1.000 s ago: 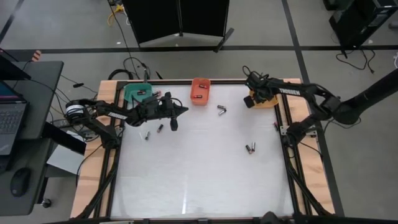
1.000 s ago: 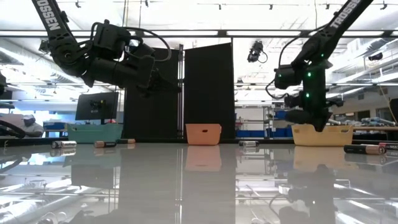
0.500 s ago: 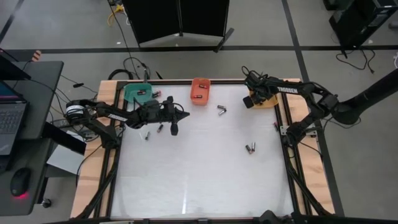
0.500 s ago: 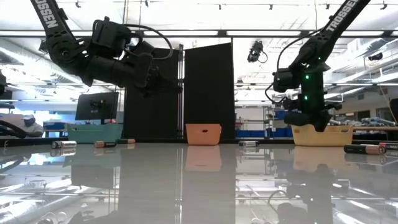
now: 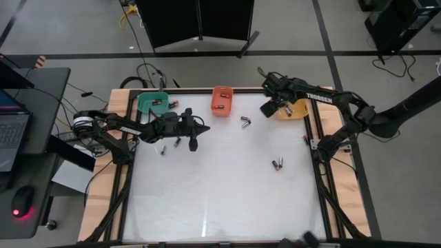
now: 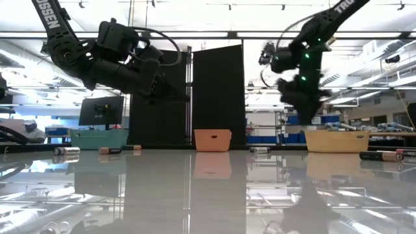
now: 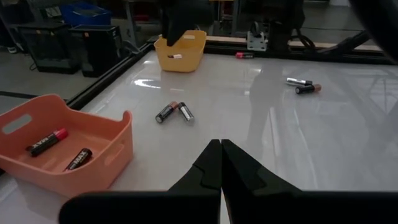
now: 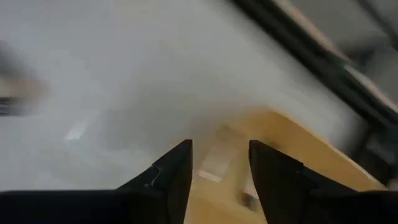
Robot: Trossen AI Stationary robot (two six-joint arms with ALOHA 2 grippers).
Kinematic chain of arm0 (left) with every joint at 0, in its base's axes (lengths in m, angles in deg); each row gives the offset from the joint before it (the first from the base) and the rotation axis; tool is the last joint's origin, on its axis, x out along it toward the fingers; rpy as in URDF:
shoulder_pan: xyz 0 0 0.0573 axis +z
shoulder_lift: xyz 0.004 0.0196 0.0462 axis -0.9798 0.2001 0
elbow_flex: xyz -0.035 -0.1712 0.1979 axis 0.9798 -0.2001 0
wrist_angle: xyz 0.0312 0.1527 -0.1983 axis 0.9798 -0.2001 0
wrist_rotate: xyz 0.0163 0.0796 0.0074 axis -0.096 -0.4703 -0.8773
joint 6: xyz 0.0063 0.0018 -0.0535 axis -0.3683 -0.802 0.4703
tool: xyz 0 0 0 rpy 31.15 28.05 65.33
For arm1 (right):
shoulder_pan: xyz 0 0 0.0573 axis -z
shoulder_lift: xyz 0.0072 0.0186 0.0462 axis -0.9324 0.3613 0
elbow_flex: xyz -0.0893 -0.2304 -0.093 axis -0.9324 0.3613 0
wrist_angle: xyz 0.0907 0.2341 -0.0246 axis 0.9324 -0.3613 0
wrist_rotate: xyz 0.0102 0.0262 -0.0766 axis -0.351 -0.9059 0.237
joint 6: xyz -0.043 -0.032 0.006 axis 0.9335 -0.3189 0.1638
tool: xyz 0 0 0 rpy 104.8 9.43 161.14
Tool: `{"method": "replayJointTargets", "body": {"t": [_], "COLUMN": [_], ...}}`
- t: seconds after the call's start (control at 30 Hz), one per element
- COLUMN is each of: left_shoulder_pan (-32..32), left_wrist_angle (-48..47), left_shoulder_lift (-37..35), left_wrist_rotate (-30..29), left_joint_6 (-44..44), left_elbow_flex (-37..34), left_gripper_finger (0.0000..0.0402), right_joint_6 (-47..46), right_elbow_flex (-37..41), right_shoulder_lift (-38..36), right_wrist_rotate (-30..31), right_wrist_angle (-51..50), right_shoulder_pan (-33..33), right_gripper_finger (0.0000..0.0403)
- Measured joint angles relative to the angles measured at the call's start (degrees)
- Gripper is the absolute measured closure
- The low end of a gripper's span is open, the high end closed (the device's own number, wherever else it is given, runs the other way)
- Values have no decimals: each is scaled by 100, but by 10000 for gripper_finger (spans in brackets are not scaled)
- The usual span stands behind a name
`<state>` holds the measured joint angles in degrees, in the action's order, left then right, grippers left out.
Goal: Sort batteries
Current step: Put the bottom right silver battery into the yellow container, then put the top right copper battery into the green container
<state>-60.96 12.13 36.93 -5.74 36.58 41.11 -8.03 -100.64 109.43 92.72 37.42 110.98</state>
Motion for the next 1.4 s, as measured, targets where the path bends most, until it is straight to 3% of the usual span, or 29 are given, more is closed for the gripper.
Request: {"method": "replayJointTargets", "body": {"t": [0.1, 0.2, 0.37, 0.77, 1.4], "left_shoulder_pan": [0, 0, 0, 0, 0], "left_wrist_angle": [-57, -85, -87, -79, -100], "left_shoulder_lift": [0, 0, 0, 0, 0], "left_wrist_rotate": [0, 0, 0, -2, -7], "left_joint_6": [-9, -23, -28, -39, -46], "left_elbow_flex": [0, 0, 0, 0, 0], "left_gripper_finger": [394, 394, 394, 394, 394], "right_joint_6": [552, 1011, 1254, 1249, 1699], "right_elbow_flex": [47, 154, 264, 759, -106], "right_shoulder_lift": [0, 7, 13, 29, 1673], "right_wrist_rotate": [-1161, -1664, -1677, -1700, -1588], "right_wrist_angle": [934, 1700, 2461, 2938, 2507], "right_shoulder_pan": [-326, -654, -896, -943, -1005], "right_gripper_finger": [235, 236, 236, 236, 237]}}
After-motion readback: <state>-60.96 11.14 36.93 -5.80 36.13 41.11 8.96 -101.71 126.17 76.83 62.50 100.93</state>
